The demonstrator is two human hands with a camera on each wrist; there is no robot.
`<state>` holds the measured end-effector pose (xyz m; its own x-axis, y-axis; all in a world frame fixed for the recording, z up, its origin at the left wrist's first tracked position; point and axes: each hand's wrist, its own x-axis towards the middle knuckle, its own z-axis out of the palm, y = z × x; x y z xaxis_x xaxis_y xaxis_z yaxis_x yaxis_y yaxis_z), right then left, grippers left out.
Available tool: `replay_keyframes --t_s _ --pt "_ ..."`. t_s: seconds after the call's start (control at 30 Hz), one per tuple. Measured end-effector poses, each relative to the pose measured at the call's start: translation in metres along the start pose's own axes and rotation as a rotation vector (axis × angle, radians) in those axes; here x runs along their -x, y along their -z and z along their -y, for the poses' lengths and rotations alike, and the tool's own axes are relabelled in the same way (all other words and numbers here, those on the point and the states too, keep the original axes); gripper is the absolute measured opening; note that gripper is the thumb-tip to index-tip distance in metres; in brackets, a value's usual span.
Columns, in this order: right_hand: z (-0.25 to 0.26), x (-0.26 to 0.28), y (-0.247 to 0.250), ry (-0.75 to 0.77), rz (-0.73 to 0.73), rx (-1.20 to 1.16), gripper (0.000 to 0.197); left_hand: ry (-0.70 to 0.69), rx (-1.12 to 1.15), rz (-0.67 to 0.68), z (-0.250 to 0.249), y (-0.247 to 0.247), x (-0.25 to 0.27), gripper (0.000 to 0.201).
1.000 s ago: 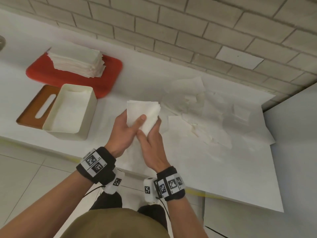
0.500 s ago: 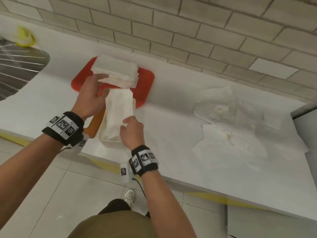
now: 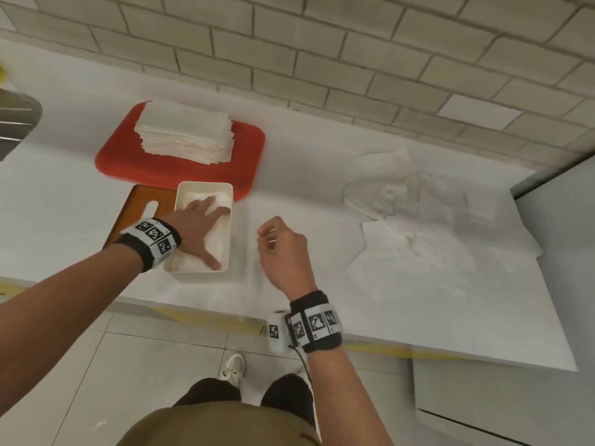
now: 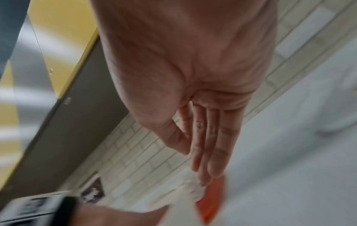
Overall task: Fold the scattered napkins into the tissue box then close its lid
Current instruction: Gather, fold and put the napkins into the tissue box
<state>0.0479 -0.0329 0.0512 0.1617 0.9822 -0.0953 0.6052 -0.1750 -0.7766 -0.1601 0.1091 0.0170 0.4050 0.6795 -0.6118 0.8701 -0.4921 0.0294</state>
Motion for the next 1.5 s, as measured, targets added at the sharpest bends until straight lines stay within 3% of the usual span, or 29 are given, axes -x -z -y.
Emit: replay_keyframes --t_s 0.07,0.1,0.17,0.23,0.3,0.33,0.43,0.5,0.6,0.67,0.77,0.83,0.9,1.0,1.1,1.17,1.3,1.4,1.5 --pt "-0.048 0.000 0.041 0.000 0.009 0.160 0.020 0.004 0.030 0.008 0.000 0.004 0.007 0.156" --pt "-0.073 -0.001 0.064 -0.015 0.030 0.269 0.024 0.022 0.083 -0.024 -0.001 0.009 0.011 0.150" --pt "-0.124 -0.003 0.112 -0.079 0.100 0.498 0.034 0.069 0.190 -0.202 -0.011 0.025 0.022 0.119" --pt "-0.165 -0.007 0.152 -0.130 0.232 0.662 0.046 0.043 0.256 -0.521 -0.035 0.037 0.031 0.081" --pt "-0.197 -0.019 0.174 -0.066 0.374 0.758 0.064 -0.038 0.362 -0.754 -0.078 0.043 0.035 0.054" --pt "-0.207 -0.026 0.178 -0.004 0.443 0.802 0.076 -0.088 0.400 -0.790 -0.103 0.044 0.034 0.045" --pt "-0.221 -0.049 0.179 0.164 0.591 0.946 0.099 -0.223 0.423 -0.709 -0.172 0.036 0.014 0.031" --pt "-0.219 -0.061 0.177 0.233 0.587 1.013 0.084 -0.242 0.447 -0.618 -0.209 0.023 -0.003 0.029" --pt "-0.222 -0.072 0.175 0.389 0.626 1.015 0.040 -0.211 0.590 -0.550 -0.250 -0.004 -0.021 0.032" --pt "-0.229 -0.073 0.177 0.402 0.575 0.825 0.027 -0.164 0.832 -0.534 -0.267 -0.020 -0.024 0.044" --pt "-0.227 -0.069 0.191 0.349 0.257 0.391 0.026 -0.148 1.223 -0.493 -0.287 -0.033 -0.019 0.077" --pt "-0.215 -0.066 0.200 0.247 0.089 0.093 0.024 -0.185 1.337 -0.483 -0.302 -0.027 -0.016 0.087" --pt "-0.198 -0.063 0.206 0.142 -0.023 -0.132 0.023 -0.162 1.340 -0.563 -0.314 -0.015 -0.021 0.068" --pt "-0.190 -0.063 0.209 0.014 -0.127 -0.391 0.016 -0.044 1.365 -0.790 -0.324 0.008 -0.036 0.021" --pt "-0.205 -0.059 0.201 -0.077 -0.181 -0.490 0.045 0.027 1.469 -0.876 -0.324 0.020 -0.044 0.019" --pt "-0.207 -0.054 0.200 -0.092 -0.285 -0.467 0.051 0.078 1.461 -0.872 -0.319 0.020 -0.043 0.024" --pt "-0.179 -0.040 0.226 -0.058 -0.487 -0.457 0.034 0.165 1.373 -0.848 -0.302 0.004 -0.043 0.024" --pt "-0.145 -0.027 0.242 0.023 -0.442 -0.584 0.020 0.101 1.439 -0.788 -0.294 -0.002 -0.037 0.020" --pt "-0.120 -0.021 0.216 0.056 -0.362 -0.458 0.022 -0.016 1.612 -0.697 -0.294 0.006 -0.022 0.023"
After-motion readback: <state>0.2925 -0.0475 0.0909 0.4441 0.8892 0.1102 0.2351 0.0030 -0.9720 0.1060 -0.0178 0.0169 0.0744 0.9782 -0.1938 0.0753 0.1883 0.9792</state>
